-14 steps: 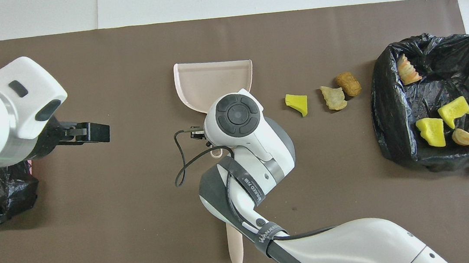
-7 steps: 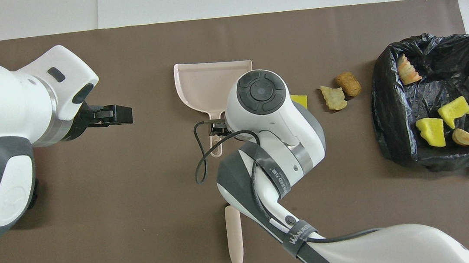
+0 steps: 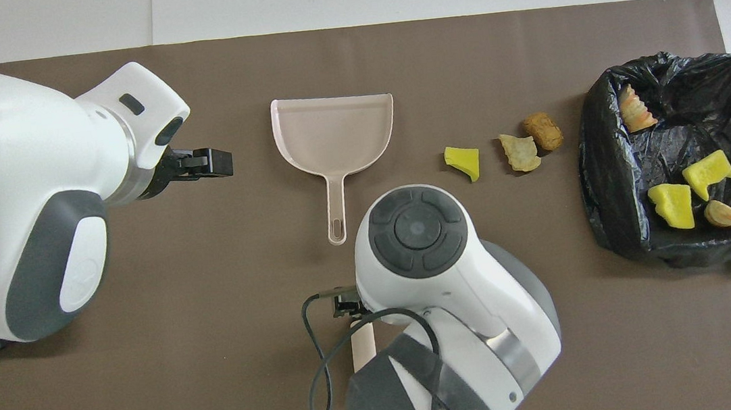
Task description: Sweep and dump trash in bin
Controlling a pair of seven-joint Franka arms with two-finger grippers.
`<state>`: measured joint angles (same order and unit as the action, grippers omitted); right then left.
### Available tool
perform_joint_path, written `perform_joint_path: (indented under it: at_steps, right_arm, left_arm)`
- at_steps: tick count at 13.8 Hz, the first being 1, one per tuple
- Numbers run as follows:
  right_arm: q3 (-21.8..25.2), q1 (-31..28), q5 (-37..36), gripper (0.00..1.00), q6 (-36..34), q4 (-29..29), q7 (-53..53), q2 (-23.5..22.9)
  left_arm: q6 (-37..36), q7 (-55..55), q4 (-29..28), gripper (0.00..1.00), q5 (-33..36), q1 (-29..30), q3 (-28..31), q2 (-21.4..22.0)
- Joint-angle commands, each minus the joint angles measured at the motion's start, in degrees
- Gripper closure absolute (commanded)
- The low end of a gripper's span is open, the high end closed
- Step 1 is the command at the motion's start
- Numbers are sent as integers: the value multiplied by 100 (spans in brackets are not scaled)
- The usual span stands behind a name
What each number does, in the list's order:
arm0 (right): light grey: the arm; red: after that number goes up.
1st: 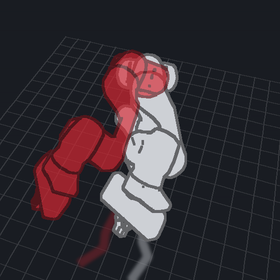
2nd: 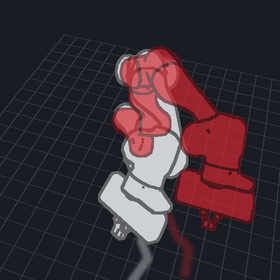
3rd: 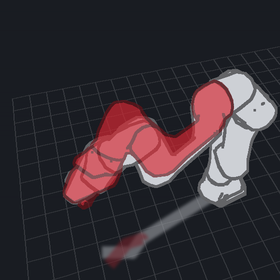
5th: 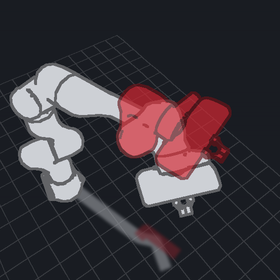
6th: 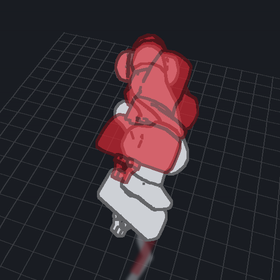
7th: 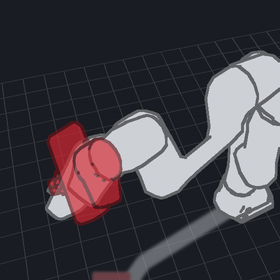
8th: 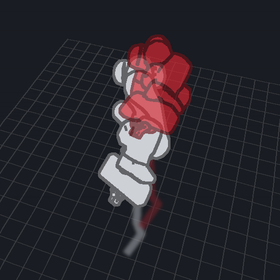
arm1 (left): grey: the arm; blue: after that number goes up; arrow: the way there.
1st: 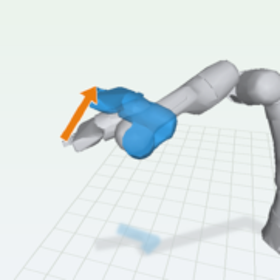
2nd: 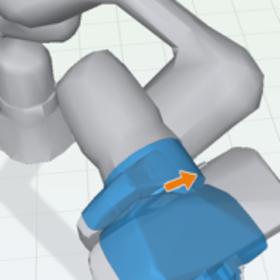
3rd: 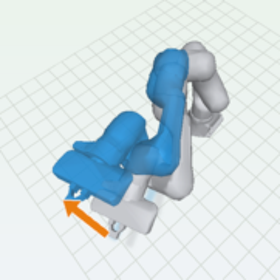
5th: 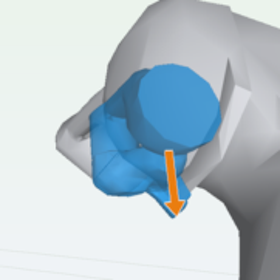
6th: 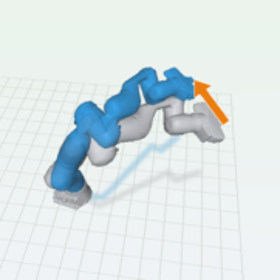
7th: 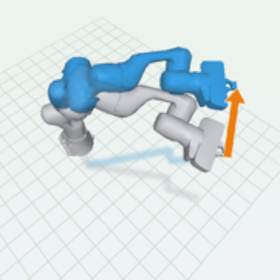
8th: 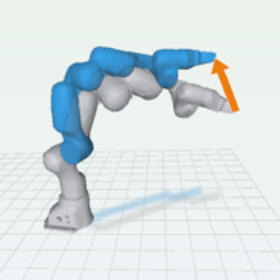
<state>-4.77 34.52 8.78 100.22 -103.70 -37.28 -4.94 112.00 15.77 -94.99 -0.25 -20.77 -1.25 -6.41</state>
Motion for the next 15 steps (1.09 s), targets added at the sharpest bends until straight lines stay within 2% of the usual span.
perform_joint_path:
  at_steps: [1,2,3,6,8,11,15]
  right_arm:
    - [3,475,509,0,846,-1780,-305,1106]
    - [3,703,737,0,1268,-2299,-437,1345]
    - [3,1019,852,0,1577,-2600,-603,1382]
    - [3,1626,889,0,2132,-3093,-1035,1294]
    - [-6,2030,1020,0,2702,-3340,-1289,1058]
    - [-6,2103,1029,0,3038,-3412,-1326,794]
    - [3,2094,1012,0,3232,-3385,-1151,583]
  left_arm:
    - [664,522,-11,0,25,-488,72,-543]
    - [805,759,33,0,104,-716,72,-815]
    - [1067,987,33,0,139,-892,72,-992]
    - [1526,1516,59,0,244,-1210,81,-1362]
    - [1632,1535,77,0,368,-1263,81,-1572]
    - [1694,1613,103,0,656,-1359,90,-1888]
    - [1826,1886,24,0,896,-1404,72,-1960]
